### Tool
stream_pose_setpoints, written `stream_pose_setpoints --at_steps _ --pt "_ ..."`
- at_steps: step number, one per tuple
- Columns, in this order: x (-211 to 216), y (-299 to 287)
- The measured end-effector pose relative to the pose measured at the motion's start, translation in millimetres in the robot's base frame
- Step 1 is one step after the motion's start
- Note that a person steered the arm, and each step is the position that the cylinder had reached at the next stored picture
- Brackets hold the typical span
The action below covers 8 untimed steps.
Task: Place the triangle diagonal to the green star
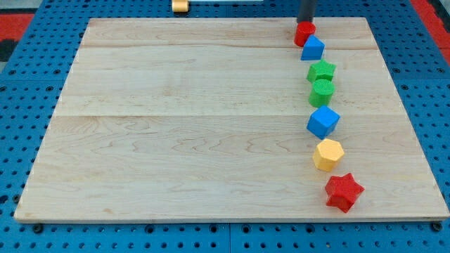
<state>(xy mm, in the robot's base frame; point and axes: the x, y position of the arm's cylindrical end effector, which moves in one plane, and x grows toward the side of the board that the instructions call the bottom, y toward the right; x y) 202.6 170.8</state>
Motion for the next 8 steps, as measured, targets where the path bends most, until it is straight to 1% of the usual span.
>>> stream_pose_setpoints --at_steps 1,2,4,5,8 --pt "3 25" --pt "18 43" --pt "66 61" --pt "76 60" --pt "80 57"
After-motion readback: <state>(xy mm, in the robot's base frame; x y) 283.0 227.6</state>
